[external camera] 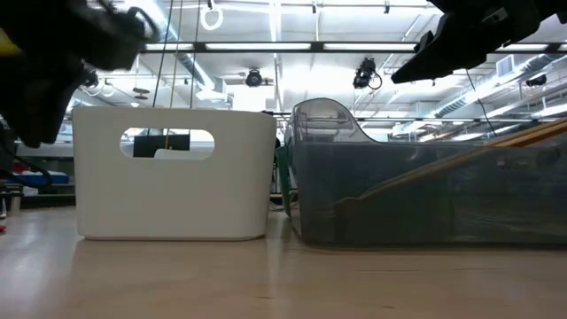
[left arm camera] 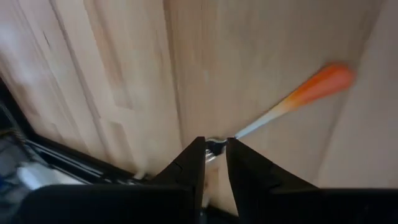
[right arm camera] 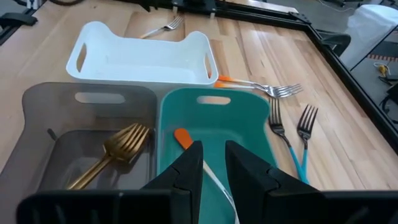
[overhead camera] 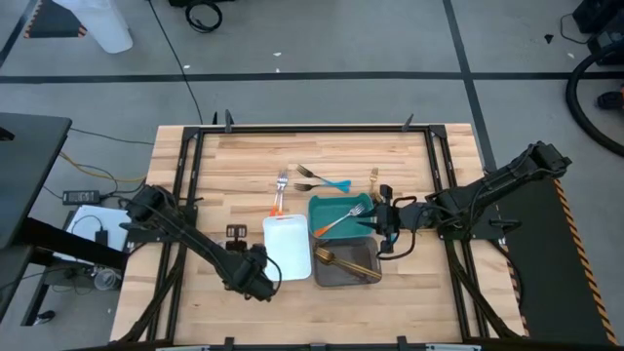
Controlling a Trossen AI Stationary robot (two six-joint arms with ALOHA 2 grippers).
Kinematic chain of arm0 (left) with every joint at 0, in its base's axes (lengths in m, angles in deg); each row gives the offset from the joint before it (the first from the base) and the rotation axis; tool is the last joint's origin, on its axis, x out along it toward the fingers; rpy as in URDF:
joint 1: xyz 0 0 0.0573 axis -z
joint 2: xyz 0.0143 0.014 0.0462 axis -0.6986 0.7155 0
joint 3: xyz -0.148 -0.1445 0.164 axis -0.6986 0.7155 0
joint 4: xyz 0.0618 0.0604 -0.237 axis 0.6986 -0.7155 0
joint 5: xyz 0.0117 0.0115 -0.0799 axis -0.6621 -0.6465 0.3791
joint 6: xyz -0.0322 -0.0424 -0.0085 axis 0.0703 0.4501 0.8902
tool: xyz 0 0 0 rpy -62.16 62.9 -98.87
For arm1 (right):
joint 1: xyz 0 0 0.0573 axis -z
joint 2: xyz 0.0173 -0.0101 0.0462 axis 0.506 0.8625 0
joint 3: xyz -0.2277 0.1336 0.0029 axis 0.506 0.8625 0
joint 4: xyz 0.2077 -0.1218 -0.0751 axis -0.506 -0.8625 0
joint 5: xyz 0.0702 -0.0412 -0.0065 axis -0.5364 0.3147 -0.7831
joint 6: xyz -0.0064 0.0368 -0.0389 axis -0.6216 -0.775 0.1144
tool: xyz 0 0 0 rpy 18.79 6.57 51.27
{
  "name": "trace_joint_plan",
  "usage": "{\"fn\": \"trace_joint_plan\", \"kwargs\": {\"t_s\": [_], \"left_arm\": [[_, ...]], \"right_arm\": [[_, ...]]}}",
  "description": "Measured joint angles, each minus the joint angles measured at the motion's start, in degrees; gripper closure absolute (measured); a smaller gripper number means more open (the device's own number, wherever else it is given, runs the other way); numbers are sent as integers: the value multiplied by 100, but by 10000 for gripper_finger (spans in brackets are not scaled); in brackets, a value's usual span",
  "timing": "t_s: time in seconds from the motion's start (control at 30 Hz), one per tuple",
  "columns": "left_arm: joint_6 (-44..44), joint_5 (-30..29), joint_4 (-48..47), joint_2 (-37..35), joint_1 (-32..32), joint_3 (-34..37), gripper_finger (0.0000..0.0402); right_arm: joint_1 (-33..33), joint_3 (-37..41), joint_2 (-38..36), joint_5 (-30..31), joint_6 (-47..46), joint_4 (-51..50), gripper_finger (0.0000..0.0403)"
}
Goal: Sort silverware by color (type)
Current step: Put the white-orange fork into the green bin
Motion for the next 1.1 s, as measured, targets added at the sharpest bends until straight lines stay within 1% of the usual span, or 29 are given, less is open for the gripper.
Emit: {"fn": "trace_joint_plan", "kwargs": {"t_s": [0.13, 0.2, 0.23, 0.3, 0.33, 0.47, 0.5, 0.53, 0.6, 0.67, 0.77, 0.93, 1.03, 1.1], "left_arm": [[-268, 12, 53, 2, 51, 271, 329], [-81, 21, 57, 2, 48, 280, 329], [191, 47, 60, 2, 43, 261, 329], [1018, 143, 122, 2, 40, 242, 329], [1597, 222, 153, 2, 35, 242, 329], [4615, 574, 226, 2, -1, 242, 329], [5233, 656, 226, 2, -22, 242, 329], [5698, 747, 230, 2, -34, 242, 329], [6318, 942, 273, 2, -25, 242, 329], [6801, 1071, 312, 2, 56, 242, 327], [7420, 1044, 480, 2, 198, 242, 325], [8011, 1031, 480, -5, 474, 243, 325], [8253, 1050, 465, -182, 640, 245, 325], [8438, 943, 350, -398, 737, 245, 325]], "right_arm": [[2, 0, 0, 0, 116, 11, 323], [28, 0, 0, 26, 222, 28, 323], [48, 0, 0, 28, 271, 28, 323], [104, 0, 0, 28, 332, 28, 323], [130, 0, 0, 28, 385, 30, 323], [244, -1, 0, 36, 582, 100, 323], [264, -6, 0, 37, 668, 152, 323], [281, -35, 0, 37, 759, 165, 323], [309, -165, 0, 35, 902, 173, 323], [317, -340, -16, 32, 1090, 133, 323], [315, -693, -49, 23, 1425, -83, 323], [327, -1322, -63, 33, 1927, -479, 323], [366, -1551, -66, 13, 1934, -702, 323], [391, -1604, -66, -23, 1906, -798, 323]]}}
